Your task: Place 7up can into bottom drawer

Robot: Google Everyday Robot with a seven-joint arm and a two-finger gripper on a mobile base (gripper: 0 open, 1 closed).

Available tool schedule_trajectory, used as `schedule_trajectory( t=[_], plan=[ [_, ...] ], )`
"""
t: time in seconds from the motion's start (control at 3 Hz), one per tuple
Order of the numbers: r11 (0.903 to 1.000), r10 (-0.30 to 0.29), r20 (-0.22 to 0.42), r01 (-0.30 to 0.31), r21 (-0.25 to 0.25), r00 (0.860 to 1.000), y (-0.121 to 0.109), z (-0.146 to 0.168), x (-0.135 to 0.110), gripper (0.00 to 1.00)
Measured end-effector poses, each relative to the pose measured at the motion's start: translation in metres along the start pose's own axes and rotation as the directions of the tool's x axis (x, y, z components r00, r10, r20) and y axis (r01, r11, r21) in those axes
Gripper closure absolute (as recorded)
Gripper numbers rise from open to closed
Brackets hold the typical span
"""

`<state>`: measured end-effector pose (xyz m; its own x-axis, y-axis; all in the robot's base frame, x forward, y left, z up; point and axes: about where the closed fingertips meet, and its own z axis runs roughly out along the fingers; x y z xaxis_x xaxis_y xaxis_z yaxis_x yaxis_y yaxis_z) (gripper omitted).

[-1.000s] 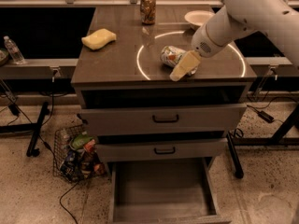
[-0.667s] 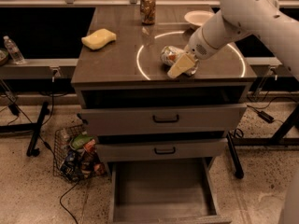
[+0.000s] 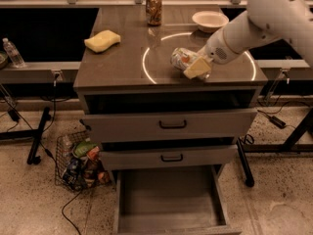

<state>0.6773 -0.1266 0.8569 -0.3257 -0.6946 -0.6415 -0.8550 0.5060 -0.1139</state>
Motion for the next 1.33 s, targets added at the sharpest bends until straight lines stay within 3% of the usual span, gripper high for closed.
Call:
schedule_trajectory(
  t=[0.33,0.67,1.0,1.33],
  plan=[
    [0.9994,-0.036,0.051,0.036,0.004,0.998,0.016,-0.057,0.011,1.0],
    [0.9962,-0.087,0.058,0.086,0.005,0.995,0.031,-0.111,0.027,1.0],
    [0.9922,-0.119,0.041,0.121,-0.031,0.992,0.063,-0.15,0.055,1.0],
    [0.9913,-0.124,0.031,0.125,-0.042,0.992,0.07,-0.16,0.068,1.0]
  ],
)
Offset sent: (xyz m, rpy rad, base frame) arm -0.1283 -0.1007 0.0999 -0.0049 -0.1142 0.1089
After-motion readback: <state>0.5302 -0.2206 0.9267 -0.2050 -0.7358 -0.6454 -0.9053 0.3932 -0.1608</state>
